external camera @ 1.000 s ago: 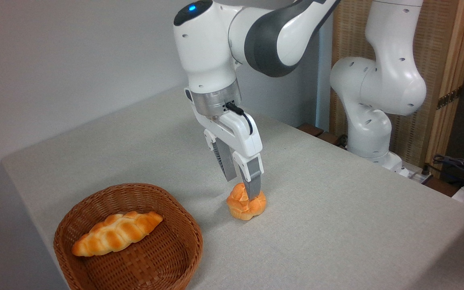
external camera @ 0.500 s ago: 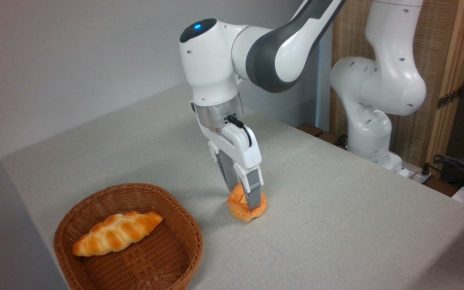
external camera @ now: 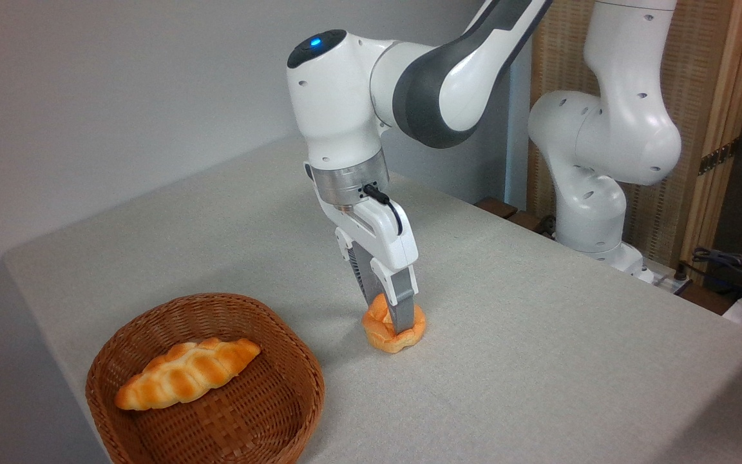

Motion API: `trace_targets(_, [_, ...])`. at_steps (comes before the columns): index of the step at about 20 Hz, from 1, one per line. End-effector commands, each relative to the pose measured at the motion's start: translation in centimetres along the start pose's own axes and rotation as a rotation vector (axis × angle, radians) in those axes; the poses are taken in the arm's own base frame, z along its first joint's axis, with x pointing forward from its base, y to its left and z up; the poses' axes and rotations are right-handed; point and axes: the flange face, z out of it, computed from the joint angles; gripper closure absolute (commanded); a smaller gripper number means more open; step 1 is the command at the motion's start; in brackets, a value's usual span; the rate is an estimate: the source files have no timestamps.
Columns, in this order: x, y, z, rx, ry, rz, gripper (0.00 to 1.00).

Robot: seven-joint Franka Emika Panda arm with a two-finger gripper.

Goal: Put bread into the basket
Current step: 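Lift the bun and carry it over the wicker basket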

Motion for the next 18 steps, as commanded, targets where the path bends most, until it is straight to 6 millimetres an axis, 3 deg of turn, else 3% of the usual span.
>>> trace_targets(1, [0.4,0.2,0.4,0.009,0.004,0.014,0.57])
trace_targets(9, [0.7,0.4,-0.2,0.012,0.006,0.02,0.62])
trace_targets(10, [0.9,0.1,-1.1,0.022,0.015,0.015,0.62])
trace_targets(13, [2.1,-2.3,-6.5,-0.011,-0.022,-0.042,0.62])
trace_targets(16, [4.3,-6.6,-11.3,-0.026,-0.037,-0.071,0.62])
trace_targets(18, [5.7,-9.2,-13.3,0.008,-0.003,-0.086,0.61])
